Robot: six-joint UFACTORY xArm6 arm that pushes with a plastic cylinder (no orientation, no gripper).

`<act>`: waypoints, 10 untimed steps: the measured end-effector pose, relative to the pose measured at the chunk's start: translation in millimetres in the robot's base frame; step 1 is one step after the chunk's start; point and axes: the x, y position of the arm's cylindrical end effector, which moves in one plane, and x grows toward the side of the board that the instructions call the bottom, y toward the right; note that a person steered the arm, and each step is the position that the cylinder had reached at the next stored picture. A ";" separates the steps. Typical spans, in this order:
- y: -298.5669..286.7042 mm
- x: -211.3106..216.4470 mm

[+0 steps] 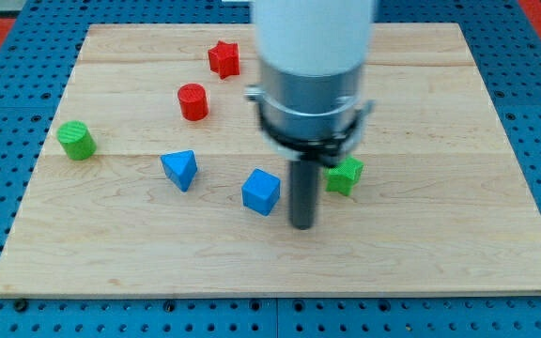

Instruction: Move blue cube closer to center right

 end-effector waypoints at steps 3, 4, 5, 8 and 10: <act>0.1 -102.4; -43.0 -91.1; -103.8 -86.4; -102.9 -40.1; -11.6 -16.0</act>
